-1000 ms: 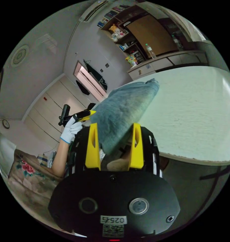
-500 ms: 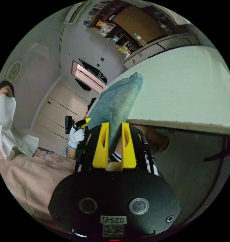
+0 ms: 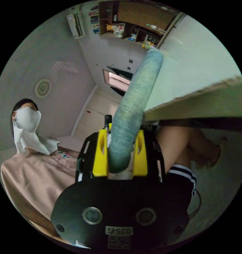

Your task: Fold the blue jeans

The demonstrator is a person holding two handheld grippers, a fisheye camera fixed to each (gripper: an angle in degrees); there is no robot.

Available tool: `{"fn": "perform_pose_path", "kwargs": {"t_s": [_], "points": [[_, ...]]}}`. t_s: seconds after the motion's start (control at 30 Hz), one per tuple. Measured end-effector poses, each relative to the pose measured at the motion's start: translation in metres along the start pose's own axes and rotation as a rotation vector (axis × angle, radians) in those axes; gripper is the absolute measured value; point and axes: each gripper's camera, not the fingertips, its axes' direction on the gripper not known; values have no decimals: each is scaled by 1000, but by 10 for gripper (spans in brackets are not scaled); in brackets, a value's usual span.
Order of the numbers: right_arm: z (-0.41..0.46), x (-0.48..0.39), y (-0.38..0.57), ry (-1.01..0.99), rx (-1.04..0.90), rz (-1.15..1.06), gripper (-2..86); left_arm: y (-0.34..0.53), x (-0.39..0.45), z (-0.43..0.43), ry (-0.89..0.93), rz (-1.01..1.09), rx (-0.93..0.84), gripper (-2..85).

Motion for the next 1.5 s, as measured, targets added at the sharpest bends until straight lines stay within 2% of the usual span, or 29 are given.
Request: {"fn": "perform_pose_path", "kwargs": {"t_s": [0.13, 0.3, 0.5, 0.6, 0.7, 0.77, 0.9, 0.97, 1.07, 1.17, 1.3, 1.37, 1.5], "points": [[14, 9, -7, 52, -20, -64, 93, 17, -4, -2, 109, -22, 88, 121], [24, 30, -17, -31, -74, -44, 82, 24, 11, -3, 87, -34, 85, 113], [40, 29, -24, -32, -128, -36, 65, 52, 56, -10, 43, 98, 162, 78], [53, 5, -25, -78, -203, -84, 58, 109, 97, -18, 67, 125, 310, 72], [87, -31, -32, -154, -363, -183, 52, 193, 159, -29, -3, 106, 510, 70], [134, -50, -37, -280, -547, -223, 50, 274, 222, -31, -131, 72, 701, 69], [235, -63, -26, -484, -862, -206, 49, 392, 319, -7, -384, -52, 956, 68], [314, -65, 5, -580, -1086, -98, 50, 462, 364, 18, -495, -174, 1113, 67], [398, -81, 54, -600, -1320, -53, 52, 536, 399, 47, -546, -296, 1292, 68], [476, -103, 88, -589, -1494, -57, 52, 590, 406, 60, -505, -363, 1465, 69], [587, -125, 113, -535, -1660, -38, 52, 628, 399, 24, -489, -422, 1575, 68], [664, -155, 113, -544, -1709, -67, 52, 638, 408, -33, -569, -376, 1599, 65], [751, -245, 89, -690, -1633, -210, 55, 625, 475, -146, -765, -263, 1563, 61]]}}
